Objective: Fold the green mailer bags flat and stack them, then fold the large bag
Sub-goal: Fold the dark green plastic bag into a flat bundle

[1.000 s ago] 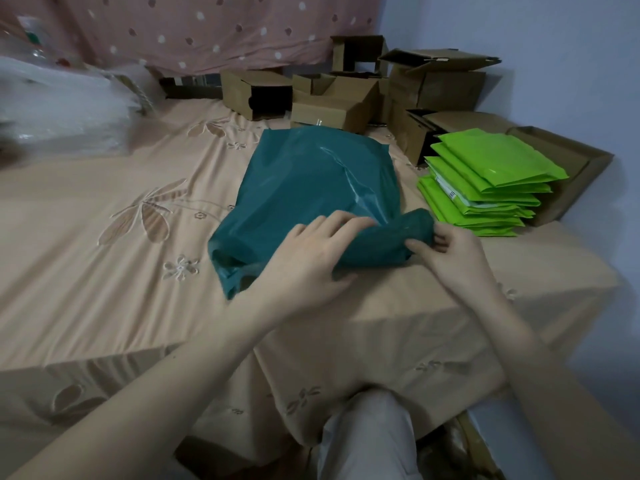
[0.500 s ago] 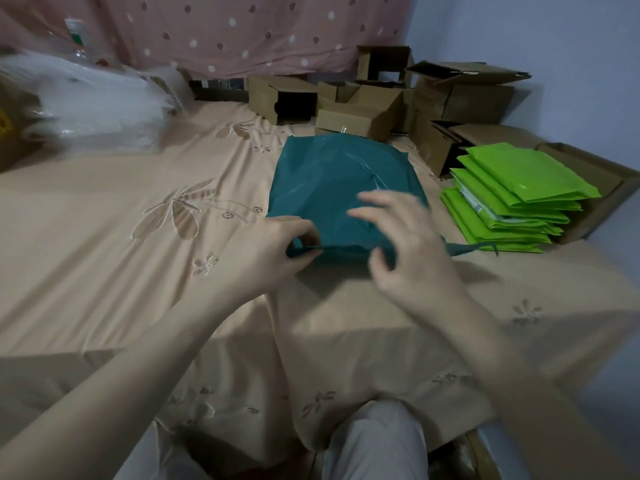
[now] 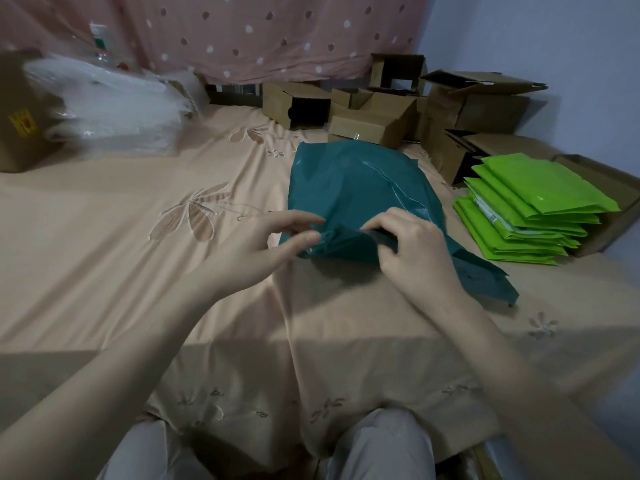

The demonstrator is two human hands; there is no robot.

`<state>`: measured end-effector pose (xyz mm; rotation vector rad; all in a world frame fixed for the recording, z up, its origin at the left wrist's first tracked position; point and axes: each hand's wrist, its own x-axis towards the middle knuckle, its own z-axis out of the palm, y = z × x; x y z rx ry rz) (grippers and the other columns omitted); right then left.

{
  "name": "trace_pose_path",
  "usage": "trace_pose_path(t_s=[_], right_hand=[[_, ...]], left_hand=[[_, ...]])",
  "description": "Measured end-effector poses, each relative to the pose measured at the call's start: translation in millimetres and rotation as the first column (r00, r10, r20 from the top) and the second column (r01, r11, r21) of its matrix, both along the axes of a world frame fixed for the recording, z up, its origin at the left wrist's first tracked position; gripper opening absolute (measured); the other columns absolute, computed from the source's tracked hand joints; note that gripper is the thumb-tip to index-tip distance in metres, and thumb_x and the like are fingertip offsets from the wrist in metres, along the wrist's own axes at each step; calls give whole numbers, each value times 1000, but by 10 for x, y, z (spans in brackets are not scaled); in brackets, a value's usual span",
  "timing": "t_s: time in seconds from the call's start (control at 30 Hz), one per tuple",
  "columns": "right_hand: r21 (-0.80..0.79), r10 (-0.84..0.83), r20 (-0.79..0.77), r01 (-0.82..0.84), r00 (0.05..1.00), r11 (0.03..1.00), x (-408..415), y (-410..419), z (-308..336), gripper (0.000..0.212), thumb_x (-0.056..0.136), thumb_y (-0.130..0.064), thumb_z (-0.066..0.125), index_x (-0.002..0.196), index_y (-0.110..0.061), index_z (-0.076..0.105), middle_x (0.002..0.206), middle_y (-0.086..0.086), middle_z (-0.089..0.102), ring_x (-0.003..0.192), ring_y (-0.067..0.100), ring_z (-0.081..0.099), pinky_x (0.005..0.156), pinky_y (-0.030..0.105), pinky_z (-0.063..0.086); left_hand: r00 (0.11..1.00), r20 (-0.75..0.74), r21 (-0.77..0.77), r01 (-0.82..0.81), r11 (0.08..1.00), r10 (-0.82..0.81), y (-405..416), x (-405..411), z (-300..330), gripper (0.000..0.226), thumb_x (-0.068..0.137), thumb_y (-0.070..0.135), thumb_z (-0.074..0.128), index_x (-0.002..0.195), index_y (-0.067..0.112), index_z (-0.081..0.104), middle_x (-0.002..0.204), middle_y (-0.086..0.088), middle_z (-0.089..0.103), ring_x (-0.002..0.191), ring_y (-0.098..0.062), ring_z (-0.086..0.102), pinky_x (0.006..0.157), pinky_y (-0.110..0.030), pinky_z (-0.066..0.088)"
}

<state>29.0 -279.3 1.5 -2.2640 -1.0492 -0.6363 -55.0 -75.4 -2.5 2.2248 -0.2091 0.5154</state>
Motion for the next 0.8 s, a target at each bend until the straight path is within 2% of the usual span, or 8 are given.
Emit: trace_pose_path(t_s=[0.07, 0.13, 0.27, 0.43, 0.57, 0.67, 0.8], right_hand=[[15, 6, 1, -6, 1000, 1000, 4, -3, -28, 23, 75, 5, 57, 83, -14, 66, 83, -2, 65, 79, 20, 59, 73, 40, 49], [32, 14, 14, -15, 1000, 999, -11, 10, -50, 17, 77, 1, 60, 83, -14, 66, 82, -3, 65, 78, 20, 60, 72, 41, 49], [35, 42, 20, -42, 999, 998, -37, 43, -53, 7, 77, -8, 65, 80, -14, 65, 79, -3, 64, 76, 20, 59, 69, 43, 49], [51, 47, 20, -48, 999, 998, -25, 44, -29, 3, 81, -9, 66, 83, -12, 67, 82, -2, 65, 79, 20, 59, 72, 44, 49], [56, 117, 7, -118, 993, 991, -54, 41, -34, 19, 82, -16, 62, 99, -15, 70, 92, -3, 68, 87, 19, 61, 78, 42, 49], [64, 106, 15, -107, 994, 992, -49, 43, -54, 4, 81, -12, 66, 83, -14, 68, 80, -5, 67, 76, 19, 60, 72, 43, 48], [78, 61, -1, -61, 998, 995, -11, 4, -81, 10, 79, -2, 64, 74, -11, 63, 72, -4, 64, 70, 18, 58, 69, 42, 49]], left_hand=[[1000, -16, -4, -17, 1000, 17, -18, 32, 18, 23, 93, 30, 54, 109, 21, 68, 95, 23, 64, 89, 3, 60, 80, -10, 44], [999, -26, 23, -26, 999, 26, -42, 70, 31, 20, 92, 22, 56, 106, 18, 70, 94, 15, 66, 87, -1, 59, 77, -8, 42], [999, -43, 27, 10, 1000, -9, -83, 101, 37, 7, 84, 22, 67, 88, 22, 73, 87, 4, 66, 81, -5, 59, 76, -15, 44], [996, -69, -2, 62, 998, -62, -112, 95, 26, 4, 84, 18, 68, 84, 22, 67, 85, 10, 66, 81, -3, 59, 75, -9, 41], [998, -31, -34, 57, 998, -58, -134, 80, 28, 8, 84, 11, 66, 80, 17, 64, 79, 9, 64, 76, -3, 56, 73, -11, 41], [998, 49, -60, 28, 998, -25, -136, 96, 5, 9, 84, 9, 66, 80, 17, 63, 79, 7, 64, 76, -6, 57, 75, -17, 43], [994, 95, -124, -37, 992, 49, -81, 117, -46, 4, 80, 17, 60, 77, 20, 59, 78, 9, 63, 77, -6, 58, 80, -26, 46]])
